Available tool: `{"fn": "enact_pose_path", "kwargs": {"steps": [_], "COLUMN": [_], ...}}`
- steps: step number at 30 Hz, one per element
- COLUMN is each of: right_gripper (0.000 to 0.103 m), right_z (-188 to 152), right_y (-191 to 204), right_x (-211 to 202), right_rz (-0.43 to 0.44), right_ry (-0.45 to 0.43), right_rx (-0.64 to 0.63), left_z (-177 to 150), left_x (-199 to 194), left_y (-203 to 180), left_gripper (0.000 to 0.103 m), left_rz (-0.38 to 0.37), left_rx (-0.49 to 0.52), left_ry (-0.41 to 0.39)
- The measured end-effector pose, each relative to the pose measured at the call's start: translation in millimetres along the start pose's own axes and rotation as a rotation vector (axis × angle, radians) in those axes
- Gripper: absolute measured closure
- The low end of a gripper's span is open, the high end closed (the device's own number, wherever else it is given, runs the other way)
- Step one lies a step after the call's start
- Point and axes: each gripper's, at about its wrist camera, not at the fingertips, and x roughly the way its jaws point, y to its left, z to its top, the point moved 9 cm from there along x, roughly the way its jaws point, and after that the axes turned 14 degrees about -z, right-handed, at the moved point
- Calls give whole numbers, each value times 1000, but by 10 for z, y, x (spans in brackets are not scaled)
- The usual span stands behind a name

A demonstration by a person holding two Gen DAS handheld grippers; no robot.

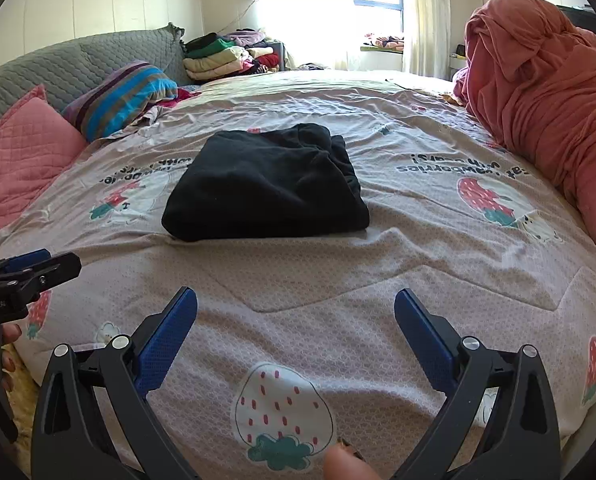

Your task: Fold small clothes

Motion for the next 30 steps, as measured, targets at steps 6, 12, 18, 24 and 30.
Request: {"fn": "enact_pose_path", "kwargs": {"steps": [6,12,18,24,30], "right_gripper": [5,5,5,5,5], "right_z": [-27,-1,-6,-12,-20], "right_y": [16,37,49,45,56], "right_x": [31,32,28,23,18], "right_rz": [3,7,3,0,8], "right_ry": [14,15,17,20,24], "right_rx": [-2,-7,-9,-6,-13], "left_z": [-36,-49,-61,-87,-95], "left_x": [6,3,-1,-6,0], "left_y": [16,29,47,88,102], "left_gripper": [9,9,9,9,9], "left_rz": [0,6,11,22,30], "left_rx": [-10,-14,-18,-23,-27], "left_ry": [3,8,11,20,27]}}
